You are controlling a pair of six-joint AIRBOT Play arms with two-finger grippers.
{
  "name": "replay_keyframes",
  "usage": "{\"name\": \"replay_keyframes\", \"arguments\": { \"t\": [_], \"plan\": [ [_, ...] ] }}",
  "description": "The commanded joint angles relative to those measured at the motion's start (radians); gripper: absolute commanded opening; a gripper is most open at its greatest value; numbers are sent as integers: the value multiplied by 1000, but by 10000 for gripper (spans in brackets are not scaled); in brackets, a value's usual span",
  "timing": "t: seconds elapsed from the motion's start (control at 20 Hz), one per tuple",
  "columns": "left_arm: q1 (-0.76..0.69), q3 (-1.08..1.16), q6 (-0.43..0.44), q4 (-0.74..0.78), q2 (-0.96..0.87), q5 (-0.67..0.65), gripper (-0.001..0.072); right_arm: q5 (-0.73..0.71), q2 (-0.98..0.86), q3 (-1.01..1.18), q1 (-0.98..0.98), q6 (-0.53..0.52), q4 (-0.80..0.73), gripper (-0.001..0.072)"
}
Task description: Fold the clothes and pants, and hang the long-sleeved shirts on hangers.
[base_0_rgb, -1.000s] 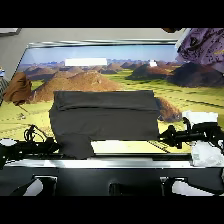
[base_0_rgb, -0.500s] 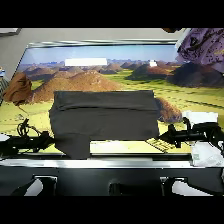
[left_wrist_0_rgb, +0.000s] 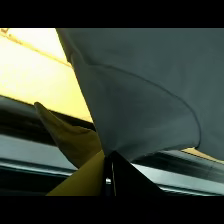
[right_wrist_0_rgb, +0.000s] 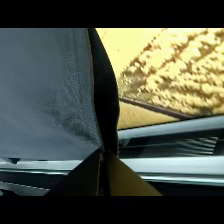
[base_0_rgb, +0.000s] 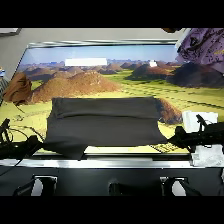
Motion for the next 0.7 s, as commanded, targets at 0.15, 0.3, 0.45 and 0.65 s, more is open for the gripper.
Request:
{"name": "replay_keyframes", "arguments": {
  "t": [0.15, 0.3, 0.45, 0.65],
  "plan": [
    [0, 4, 29, -110, -1, 34, 18, 40, 75, 76, 0, 63, 42, 35],
    [-17, 30, 93, -169, -146, 136, 18, 93, -6, 121, 25, 17, 81, 35],
    [-85, 97, 114, -169, -303, 242, 18, 188, -131, 188, 196, 4, 57, 35],
    [-197, 233, 113, -169, -521, 373, 18, 277, -306, 351, 348, 85, -53, 35]
  ]
}}
